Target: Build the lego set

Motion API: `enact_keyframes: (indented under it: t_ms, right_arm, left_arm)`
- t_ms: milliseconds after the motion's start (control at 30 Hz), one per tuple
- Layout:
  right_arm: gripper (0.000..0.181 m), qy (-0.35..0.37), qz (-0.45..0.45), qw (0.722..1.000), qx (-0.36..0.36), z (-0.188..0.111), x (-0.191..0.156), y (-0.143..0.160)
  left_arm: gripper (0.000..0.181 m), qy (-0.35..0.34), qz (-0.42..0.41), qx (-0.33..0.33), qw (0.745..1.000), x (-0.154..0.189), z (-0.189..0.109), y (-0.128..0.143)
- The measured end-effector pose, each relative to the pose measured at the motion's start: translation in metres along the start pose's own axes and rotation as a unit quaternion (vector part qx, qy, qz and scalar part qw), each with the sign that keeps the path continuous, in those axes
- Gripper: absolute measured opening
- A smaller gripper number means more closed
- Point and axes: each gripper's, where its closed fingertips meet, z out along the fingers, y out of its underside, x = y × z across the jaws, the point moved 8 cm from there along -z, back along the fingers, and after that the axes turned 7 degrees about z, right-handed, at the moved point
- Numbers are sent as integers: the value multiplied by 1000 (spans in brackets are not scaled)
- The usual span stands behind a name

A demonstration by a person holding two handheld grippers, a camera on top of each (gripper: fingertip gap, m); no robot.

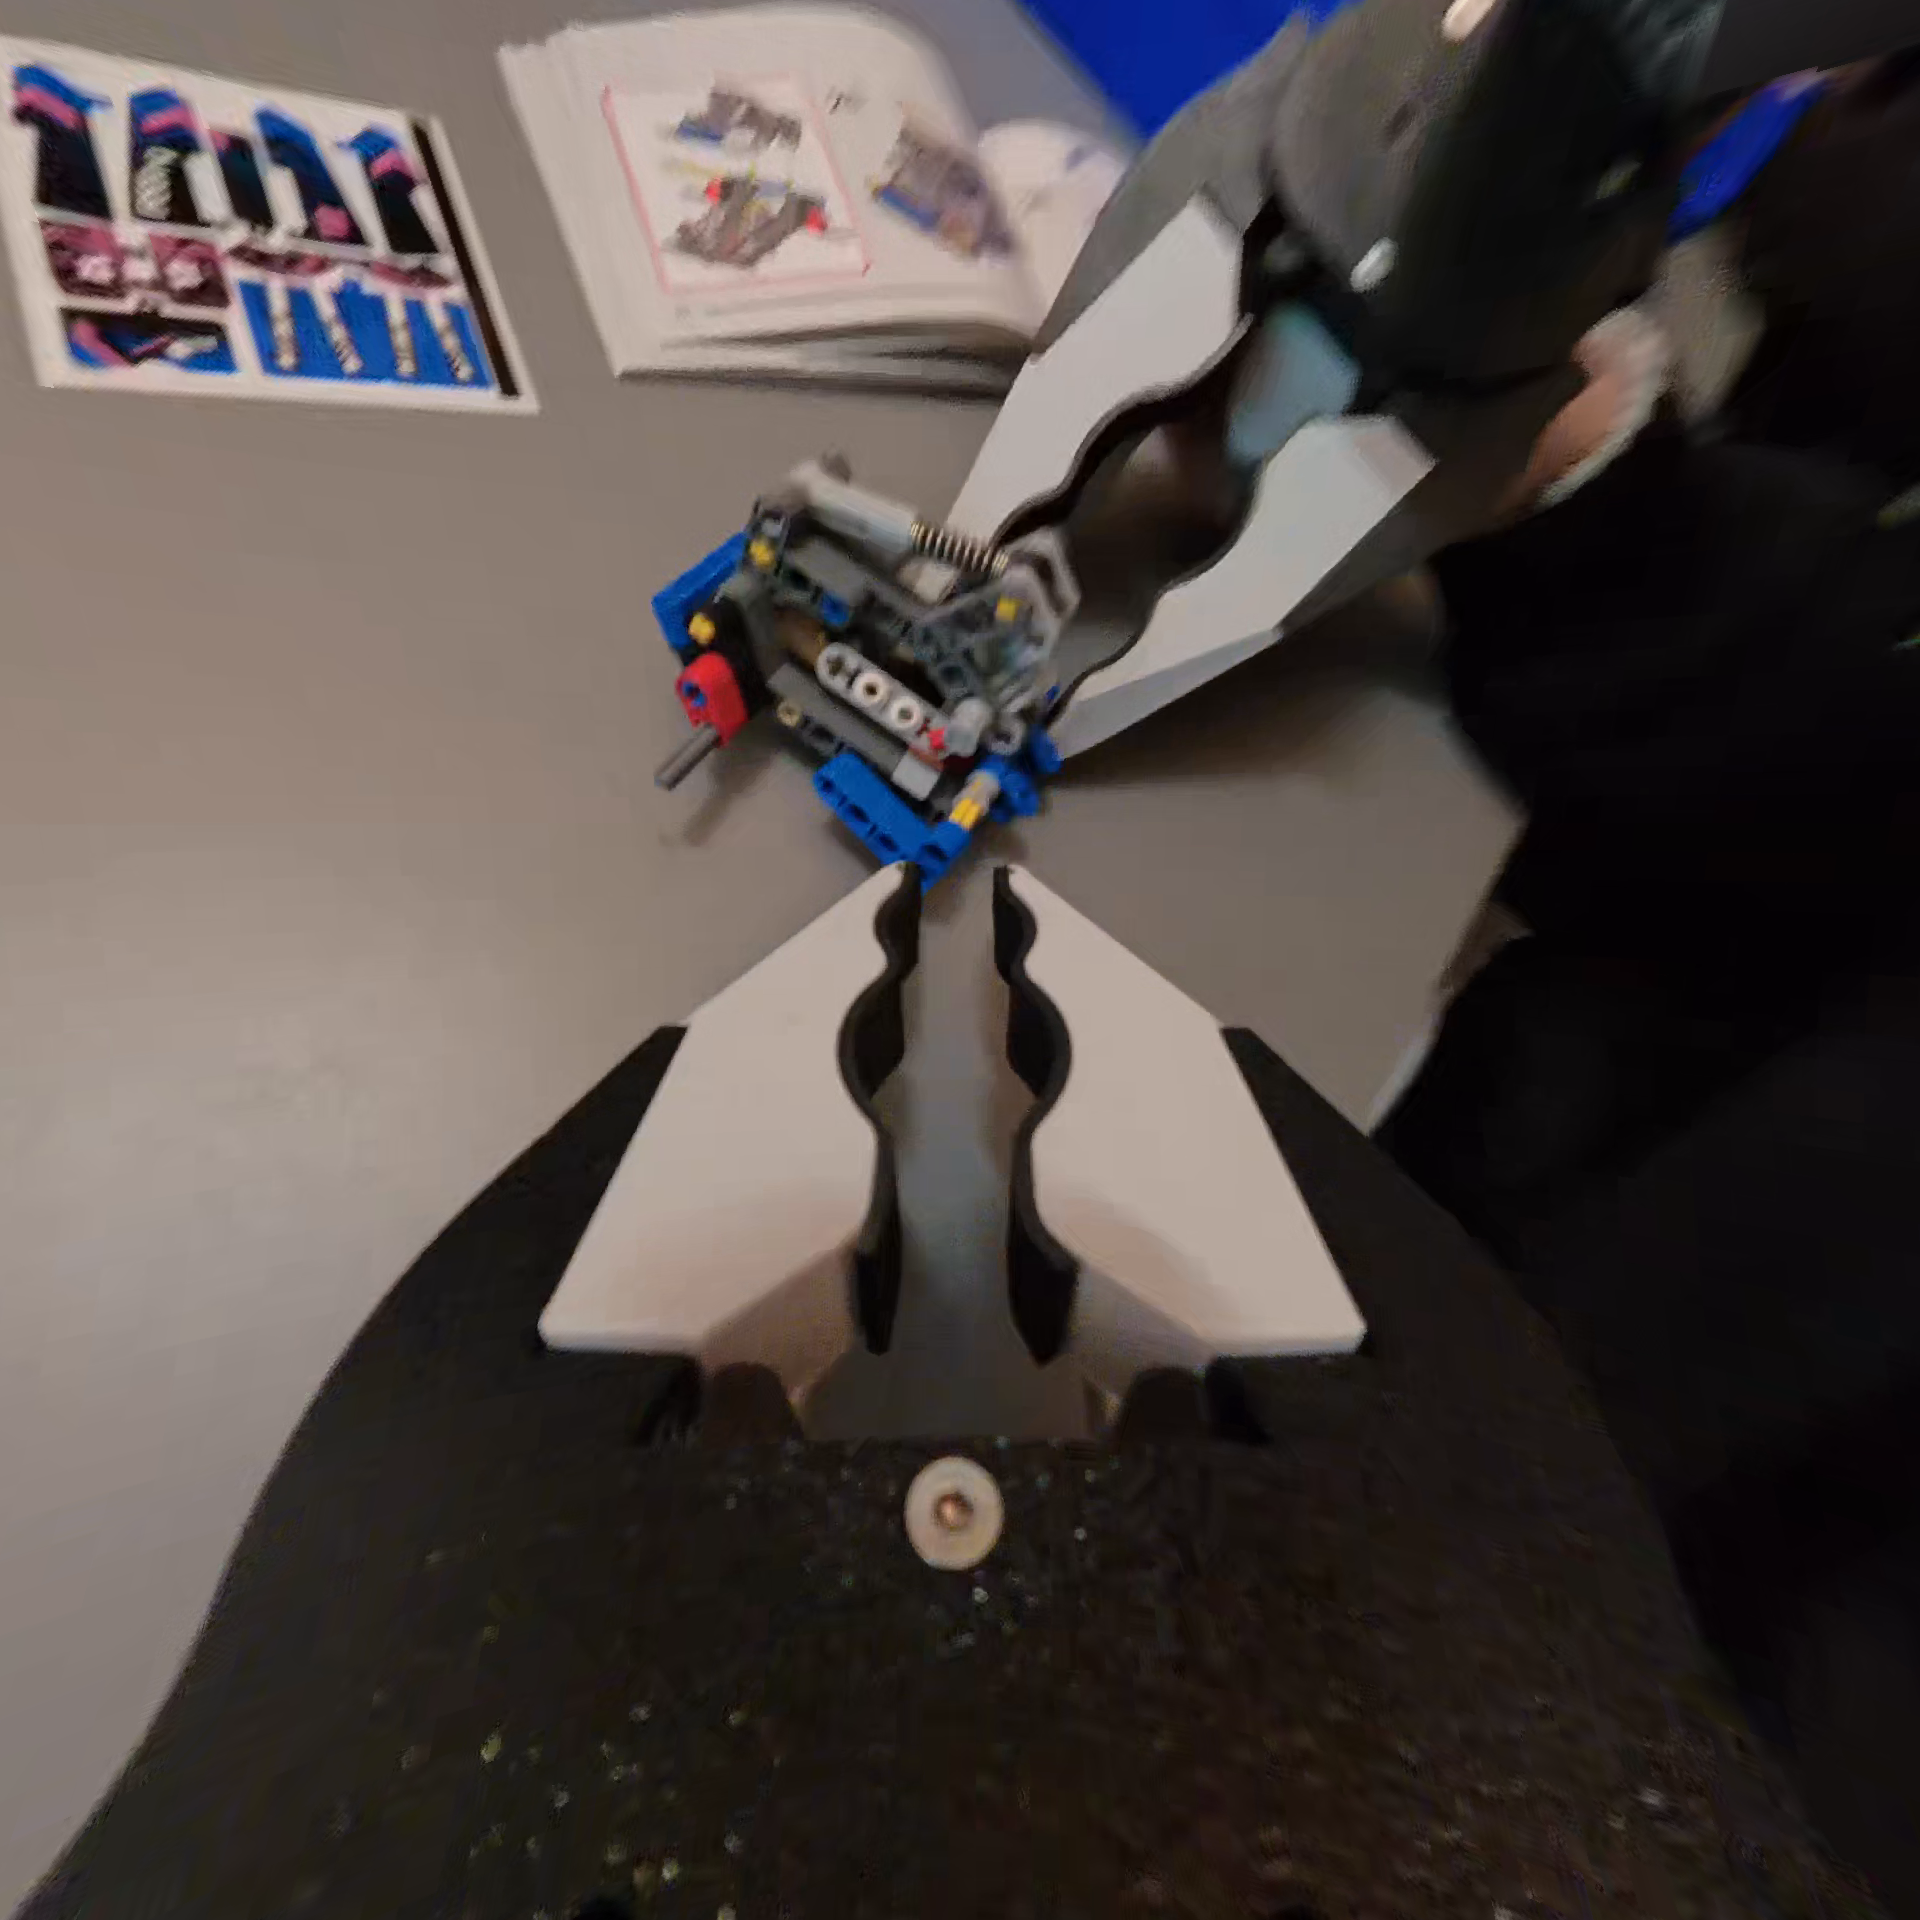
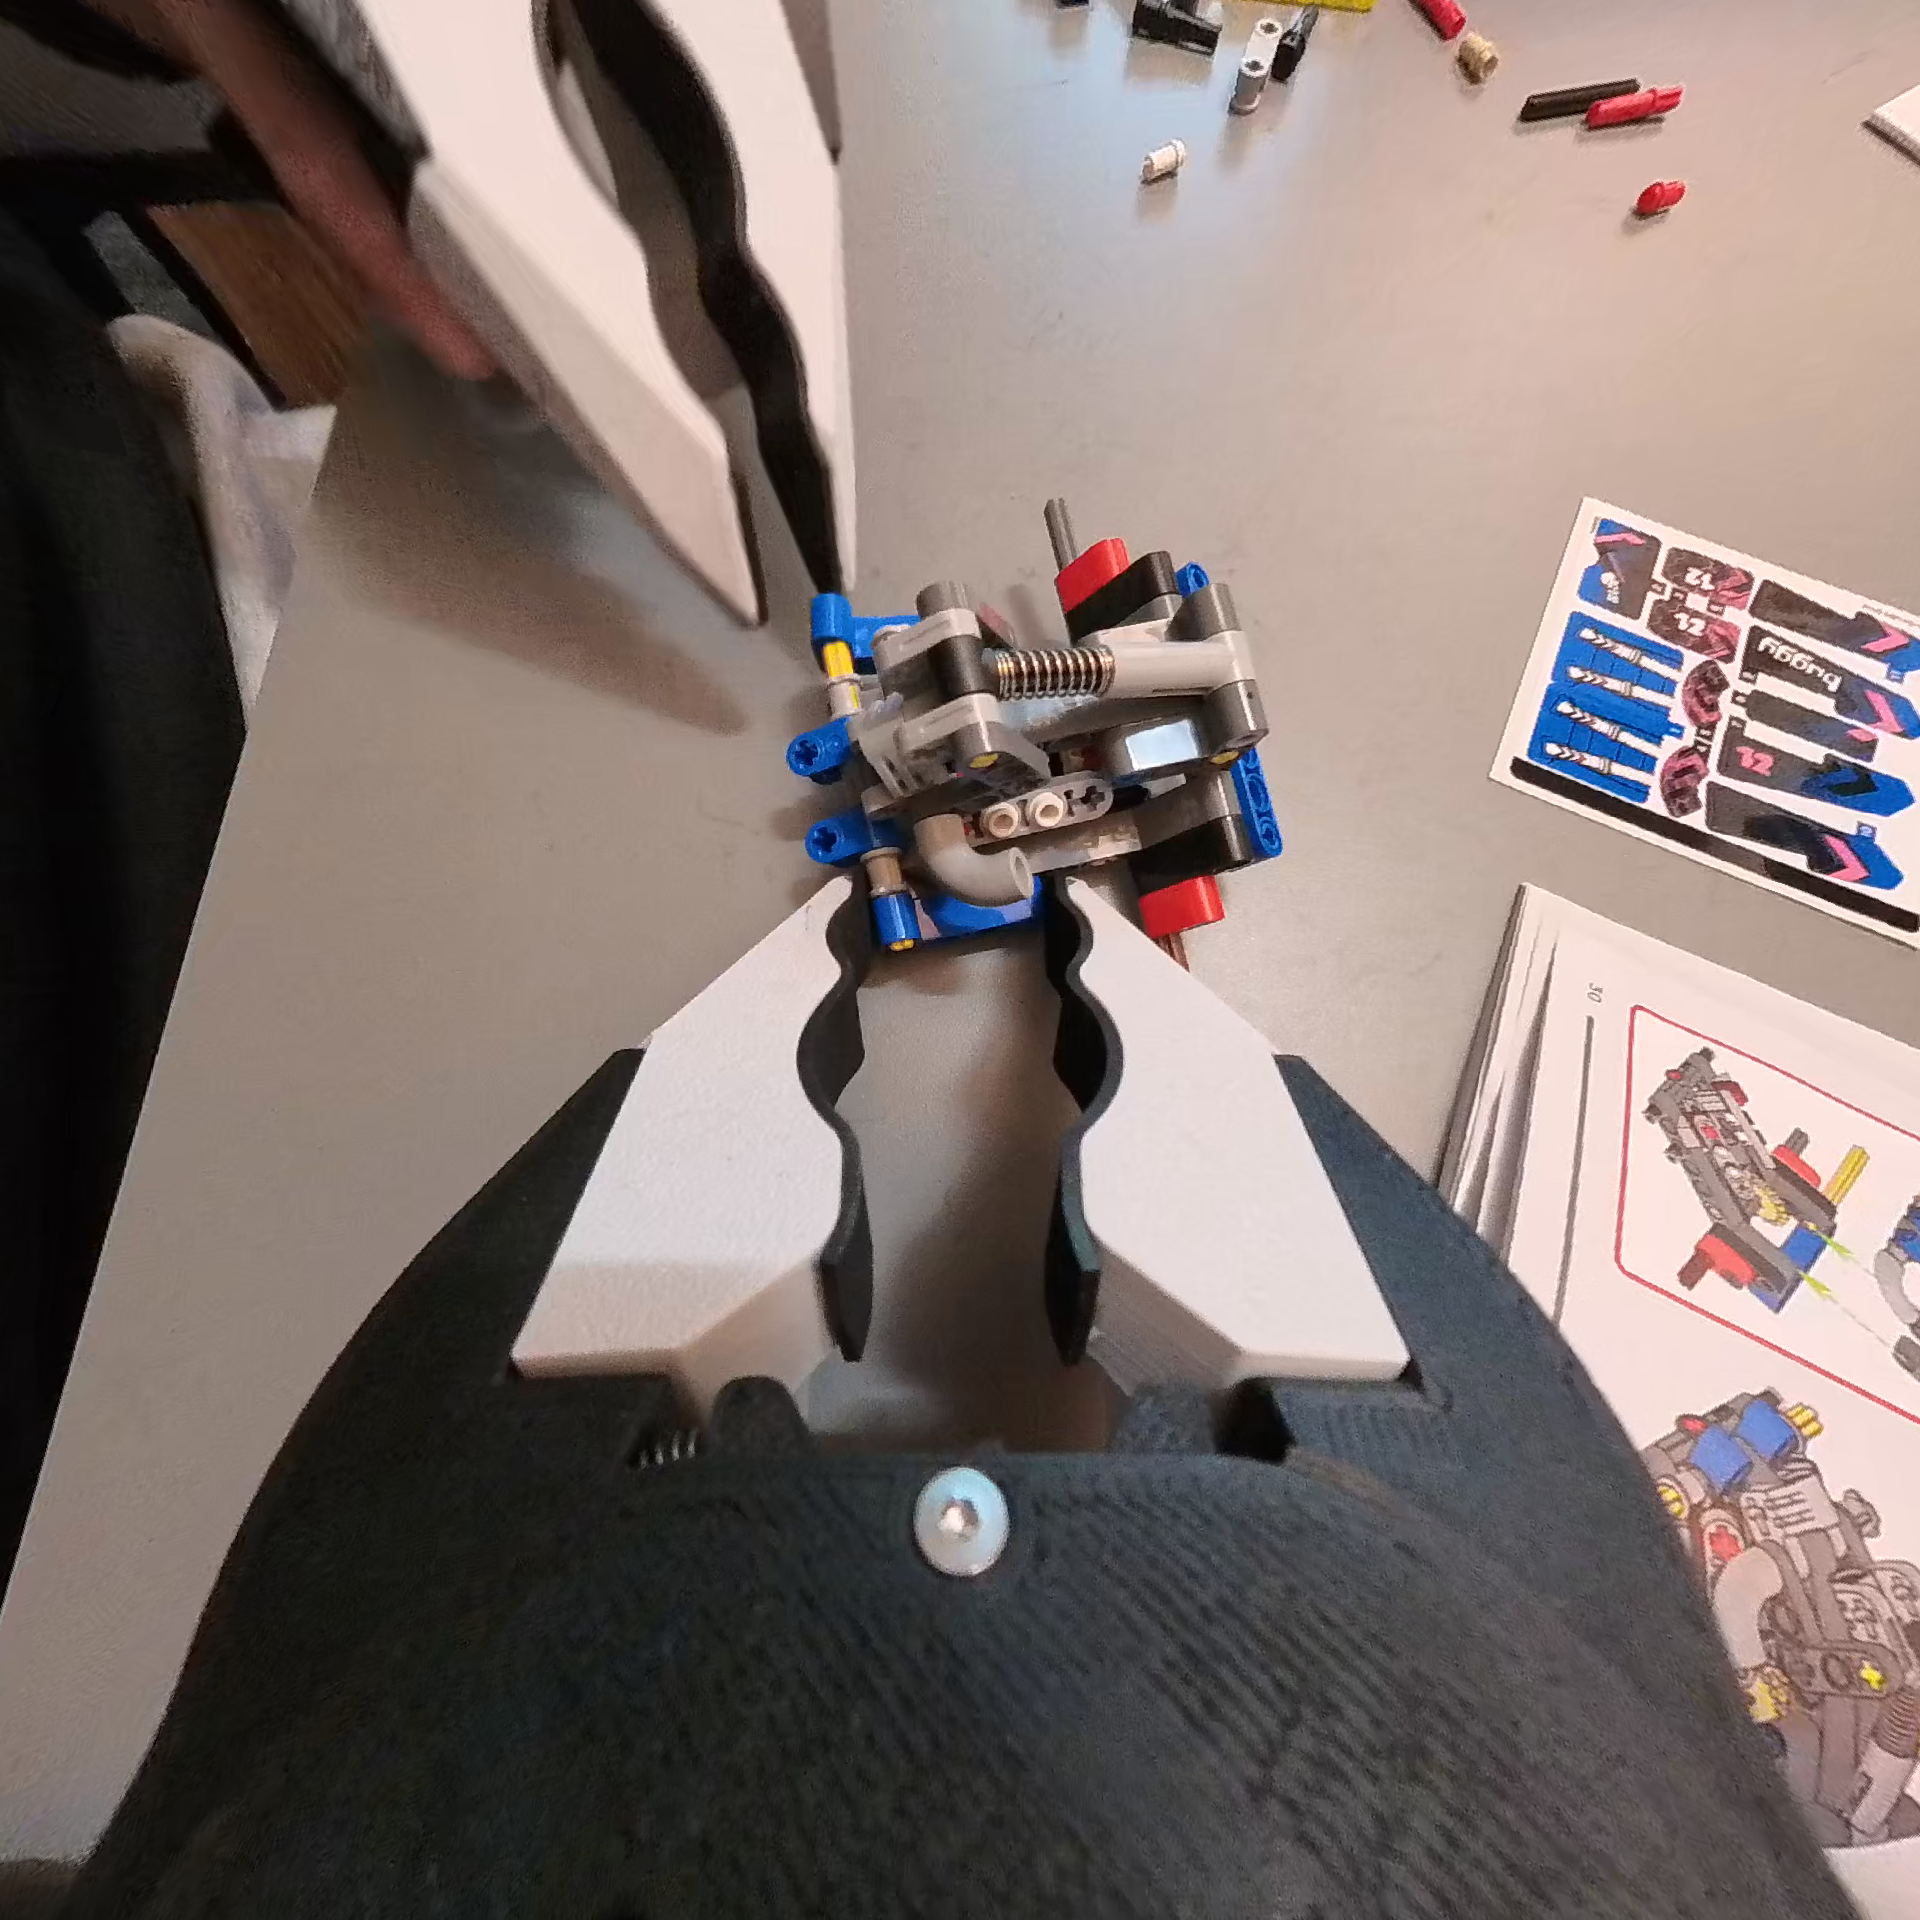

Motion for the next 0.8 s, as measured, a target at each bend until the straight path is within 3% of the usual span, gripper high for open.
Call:
enact_keyframes:
  t_ms: [33, 233, 400, 700, 800]
  right_arm:
    - [33, 0, 1, 1000, 0, 0, 0, 0]
    - [33, 6, 15, 1000, 1, 0, -1, 0]
    - [33, 9, 12, 1000, 1, 0, -3, 0]
    - [33, 7, 10, 1000, 1, 0, -5, 1]
    - [32, 6, 10, 1000, 1, 0, -5, 1]
  left_arm:
    - [15, -18, 9, -13, 1000, 2, 2, 3]
    - [13, -78, 40, 12, 996, 8, 9, 3]
    - [4, -107, 136, 15, 985, 13, 5, 1]
    - [15, -74, 252, -2, 965, 8, 6, 3]
    - [8, -67, 298, -4, 952, 5, 6, 3]
